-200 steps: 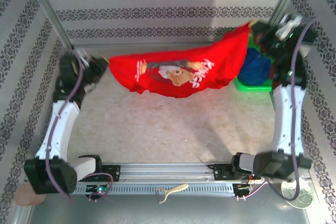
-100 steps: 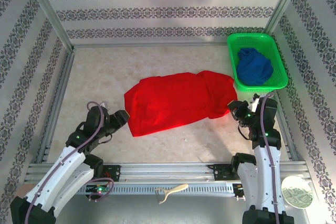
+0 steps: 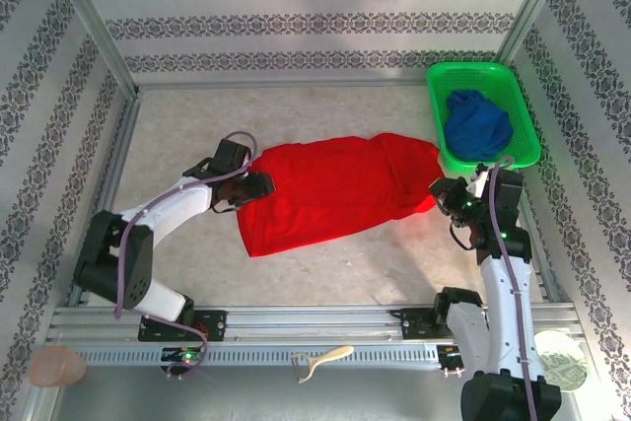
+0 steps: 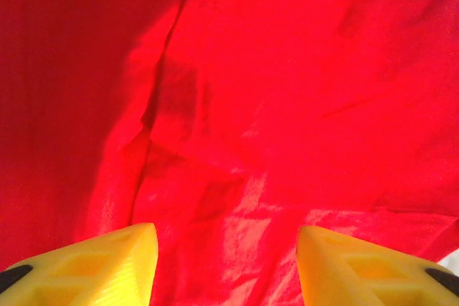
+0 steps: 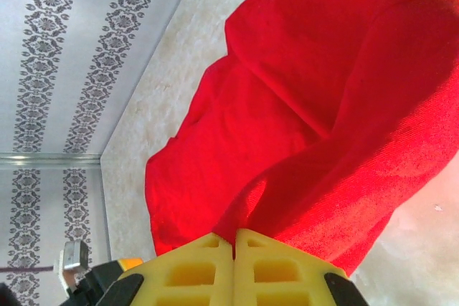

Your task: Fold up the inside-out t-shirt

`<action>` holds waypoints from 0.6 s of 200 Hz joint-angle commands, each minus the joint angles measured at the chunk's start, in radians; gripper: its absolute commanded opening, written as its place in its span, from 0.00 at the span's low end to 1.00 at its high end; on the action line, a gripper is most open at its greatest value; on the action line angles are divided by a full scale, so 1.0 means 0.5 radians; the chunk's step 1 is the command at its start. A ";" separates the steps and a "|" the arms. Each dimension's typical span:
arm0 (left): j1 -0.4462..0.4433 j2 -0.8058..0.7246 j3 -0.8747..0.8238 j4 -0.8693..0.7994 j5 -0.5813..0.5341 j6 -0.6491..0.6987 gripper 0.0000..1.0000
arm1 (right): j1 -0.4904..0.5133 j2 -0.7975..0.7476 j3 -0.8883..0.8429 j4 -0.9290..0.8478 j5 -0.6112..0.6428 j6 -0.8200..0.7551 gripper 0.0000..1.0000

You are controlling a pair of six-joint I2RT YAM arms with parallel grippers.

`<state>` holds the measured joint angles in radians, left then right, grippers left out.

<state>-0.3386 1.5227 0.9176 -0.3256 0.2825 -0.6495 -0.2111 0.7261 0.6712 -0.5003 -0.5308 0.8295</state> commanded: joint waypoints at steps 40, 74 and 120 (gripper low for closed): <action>-0.020 0.273 0.128 -0.067 0.017 0.250 0.52 | 0.029 0.061 0.074 0.174 0.034 -0.009 0.00; -0.032 0.334 0.120 -0.087 -0.064 0.265 0.52 | 0.027 0.118 0.104 0.225 0.026 0.003 0.00; -0.038 0.449 0.163 -0.086 -0.064 0.286 0.52 | 0.027 0.164 0.116 0.255 0.017 0.013 0.00</action>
<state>-0.3458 1.7138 0.9615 -0.3367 0.2687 -0.5404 -0.2111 0.8028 0.6979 -0.4072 -0.5278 0.8337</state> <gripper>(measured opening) 0.520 0.054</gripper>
